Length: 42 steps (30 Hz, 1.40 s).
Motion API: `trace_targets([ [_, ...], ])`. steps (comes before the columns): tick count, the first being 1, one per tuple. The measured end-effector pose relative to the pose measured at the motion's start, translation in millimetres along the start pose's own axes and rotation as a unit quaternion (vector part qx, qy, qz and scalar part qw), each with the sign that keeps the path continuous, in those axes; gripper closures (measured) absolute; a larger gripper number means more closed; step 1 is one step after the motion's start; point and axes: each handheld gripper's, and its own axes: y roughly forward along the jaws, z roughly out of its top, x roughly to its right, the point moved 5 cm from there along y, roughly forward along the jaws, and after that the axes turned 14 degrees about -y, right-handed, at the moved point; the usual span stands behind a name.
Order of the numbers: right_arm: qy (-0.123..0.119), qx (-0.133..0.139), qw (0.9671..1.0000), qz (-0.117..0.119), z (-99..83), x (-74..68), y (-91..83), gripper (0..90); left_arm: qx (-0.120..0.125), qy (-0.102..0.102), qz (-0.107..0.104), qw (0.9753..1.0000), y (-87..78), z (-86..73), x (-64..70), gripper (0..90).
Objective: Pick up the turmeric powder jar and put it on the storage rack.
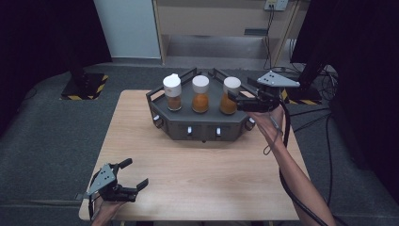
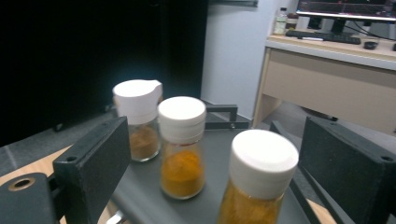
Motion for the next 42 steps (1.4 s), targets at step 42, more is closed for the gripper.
trace_targets([
  [42,0.020,-0.005,0.9998,-0.007,-96.7,-52.9,-126.2,7.4,0.000,0.002,0.000,1.0000,-0.9,-0.6,0.5,0.0],
])
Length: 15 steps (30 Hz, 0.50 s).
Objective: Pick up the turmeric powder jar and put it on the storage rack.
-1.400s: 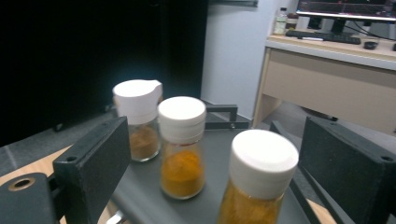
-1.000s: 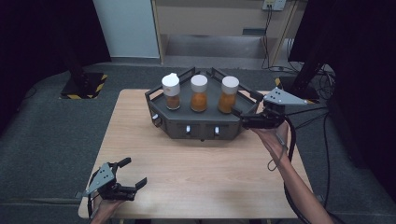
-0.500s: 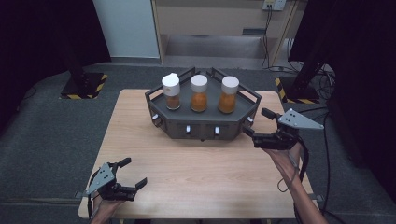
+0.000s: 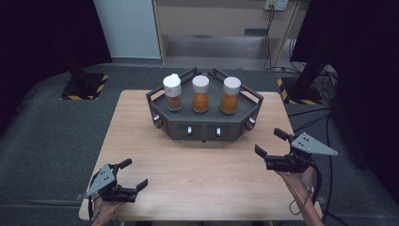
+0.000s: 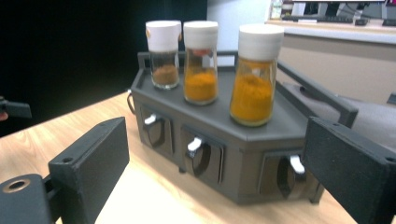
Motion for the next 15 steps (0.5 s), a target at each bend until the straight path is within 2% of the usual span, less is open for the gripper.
trace_targets([
  [15,0.018,-0.018,0.9995,-0.017,-42.2,-11.1,-26.8,7.4,-0.001,0.000,0.000,1.0000,0.0,0.1,0.1,0.0],
])
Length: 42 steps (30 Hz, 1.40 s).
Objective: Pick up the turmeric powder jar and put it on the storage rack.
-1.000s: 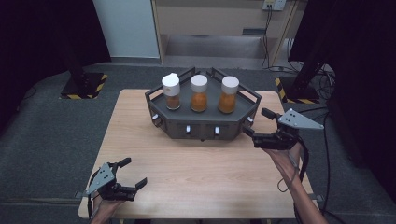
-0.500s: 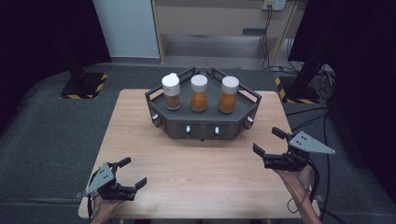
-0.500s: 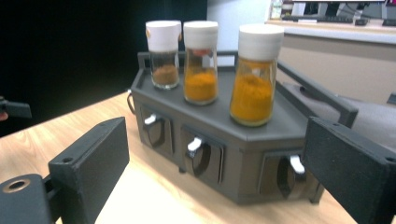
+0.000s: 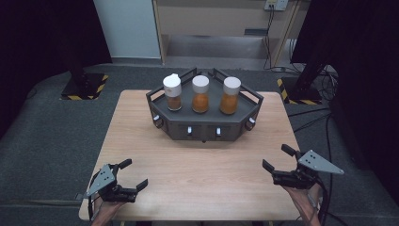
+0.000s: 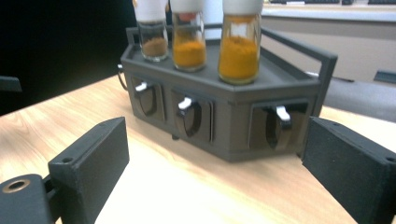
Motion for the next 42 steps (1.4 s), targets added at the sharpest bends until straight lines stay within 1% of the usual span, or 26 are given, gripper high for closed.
trace_targets([
  [4,0.006,-0.003,1.0000,-0.001,-13.7,-2.1,-3.2,7.4,0.001,-0.001,0.000,1.0000,0.0,-0.2,-0.3,0.0],
  [5,0.003,-0.003,1.0000,-0.005,-16.4,-3.5,-3.8,7.5,0.001,-0.001,0.000,1.0000,0.0,-0.2,-0.3,0.0],
  [7,0.003,-0.005,1.0000,-0.005,-20.8,-4.8,-4.6,7.5,0.000,-0.001,0.000,1.0000,0.0,-0.2,-0.3,0.0],
  [12,0.004,-0.006,1.0000,-0.007,-29.0,-8.3,-5.1,7.6,0.000,-0.001,0.001,1.0000,-0.1,-0.1,-0.1,0.0],
  [17,0.005,-0.014,0.9999,-0.005,-37.0,-11.1,-2.9,7.7,-0.001,0.000,0.000,1.0000,0.1,0.1,0.0,0.0],
  [21,0.004,-0.010,0.9999,-0.005,-40.5,-11.5,-2.7,7.7,-0.001,0.000,0.000,1.0000,0.0,0.0,-0.1,0.0],
  [23,0.009,-0.010,0.9999,-0.002,-42.2,-11.1,-2.2,7.6,-0.001,0.000,0.001,1.0000,-0.2,0.1,0.0,0.0],
  [25,0.006,-0.013,0.9999,-0.001,-42.5,-11.5,-1.9,7.6,-0.001,0.000,0.000,1.0000,-0.3,0.1,-0.1,0.0],
  [28,0.002,-0.009,0.9999,0.005,-43.3,-11.8,-1.8,7.6,-0.001,0.000,-0.001,1.0000,0.0,0.1,-0.3,0.0],
  [32,0.000,-0.009,0.9999,0.010,-43.7,-12.4,-1.4,7.5,-0.002,0.001,-0.002,1.0000,0.3,0.3,-0.2,0.0],
  [42,0.002,-0.010,0.9999,0.011,-44.3,-11.8,-1.3,7.3,-0.003,0.001,-0.003,1.0000,0.6,0.3,-0.3,0.0],
])
